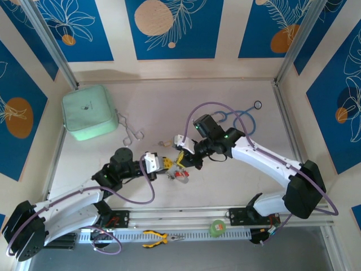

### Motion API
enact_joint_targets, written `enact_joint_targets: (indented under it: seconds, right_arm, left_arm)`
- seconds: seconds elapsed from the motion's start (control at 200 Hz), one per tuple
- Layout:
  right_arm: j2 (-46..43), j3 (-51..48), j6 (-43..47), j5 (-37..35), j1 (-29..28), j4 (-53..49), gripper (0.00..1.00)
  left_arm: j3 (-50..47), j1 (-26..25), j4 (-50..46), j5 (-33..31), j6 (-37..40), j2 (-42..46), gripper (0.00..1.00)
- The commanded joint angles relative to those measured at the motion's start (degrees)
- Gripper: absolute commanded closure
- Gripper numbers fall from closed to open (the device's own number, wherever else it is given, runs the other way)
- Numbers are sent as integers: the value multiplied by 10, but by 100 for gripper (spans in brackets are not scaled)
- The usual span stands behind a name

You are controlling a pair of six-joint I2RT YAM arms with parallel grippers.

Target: Put the keys on the keyring

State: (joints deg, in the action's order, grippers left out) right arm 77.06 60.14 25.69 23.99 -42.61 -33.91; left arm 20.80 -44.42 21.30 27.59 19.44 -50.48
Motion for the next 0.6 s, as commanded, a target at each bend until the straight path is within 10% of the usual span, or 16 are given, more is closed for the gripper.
enact_joint_targets:
  seconds: [0.0,0.25,0.595]
  right_arm:
    - [-37,28,20,13,5,-28,100]
    - [-69,27,24,-28,3,-40,100]
    - [-52,23,54,-217,-41,-29,100]
  left_arm:
    - [20,-2,-36,-15,25,-4,100]
    - [31,-1,-50,-21,26,-16,100]
    - [10,-2,-1,-37,-23,16,47]
